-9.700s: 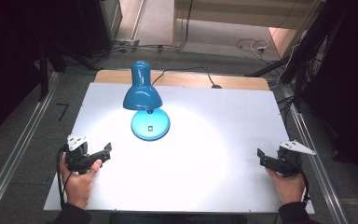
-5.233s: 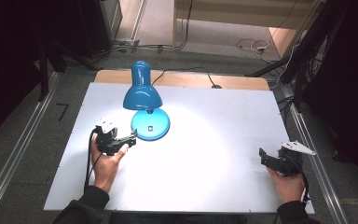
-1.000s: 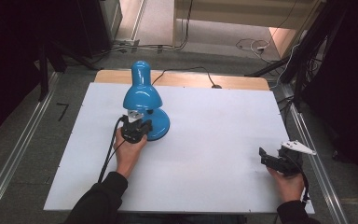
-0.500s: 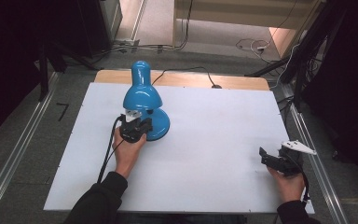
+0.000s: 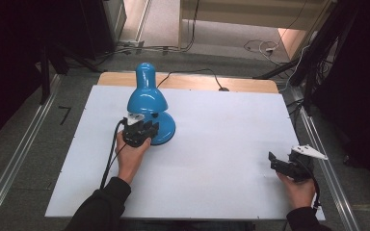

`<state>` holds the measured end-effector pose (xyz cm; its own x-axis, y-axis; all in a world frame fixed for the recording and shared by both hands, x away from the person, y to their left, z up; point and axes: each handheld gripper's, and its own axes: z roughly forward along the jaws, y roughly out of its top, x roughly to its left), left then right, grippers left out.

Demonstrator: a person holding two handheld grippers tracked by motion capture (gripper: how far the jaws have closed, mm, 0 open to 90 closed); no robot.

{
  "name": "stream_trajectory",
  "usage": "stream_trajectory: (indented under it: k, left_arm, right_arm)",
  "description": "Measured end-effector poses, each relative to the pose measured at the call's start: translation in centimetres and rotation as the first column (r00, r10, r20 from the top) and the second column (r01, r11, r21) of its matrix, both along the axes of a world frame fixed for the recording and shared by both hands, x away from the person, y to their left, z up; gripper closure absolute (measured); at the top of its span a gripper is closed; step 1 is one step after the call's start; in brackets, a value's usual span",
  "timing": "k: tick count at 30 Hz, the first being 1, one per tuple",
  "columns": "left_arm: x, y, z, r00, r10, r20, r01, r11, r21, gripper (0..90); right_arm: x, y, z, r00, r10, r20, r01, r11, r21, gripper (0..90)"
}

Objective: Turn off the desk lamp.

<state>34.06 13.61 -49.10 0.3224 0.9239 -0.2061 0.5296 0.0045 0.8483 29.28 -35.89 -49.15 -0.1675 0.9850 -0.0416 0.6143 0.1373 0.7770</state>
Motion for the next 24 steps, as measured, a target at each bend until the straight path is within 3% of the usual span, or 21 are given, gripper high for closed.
stream_trajectory:
  k: [12,24]
  left_arm:
    - [-0.06,-0.01,0.09,1.0000,0.003,0.002,-0.003,1.0000,-0.001,49.0]
    - [-0.12,0.23,0.31,0.9999,0.013,0.012,-0.013,0.9999,0.003,40.2]
  right_arm:
    - [0.00,-0.04,0.00,1.0000,0.000,-0.001,0.000,1.0000,0.002,12.7]
    - [0.01,-0.03,-0.01,1.0000,0.001,-0.002,-0.001,1.0000,0.000,12.7]
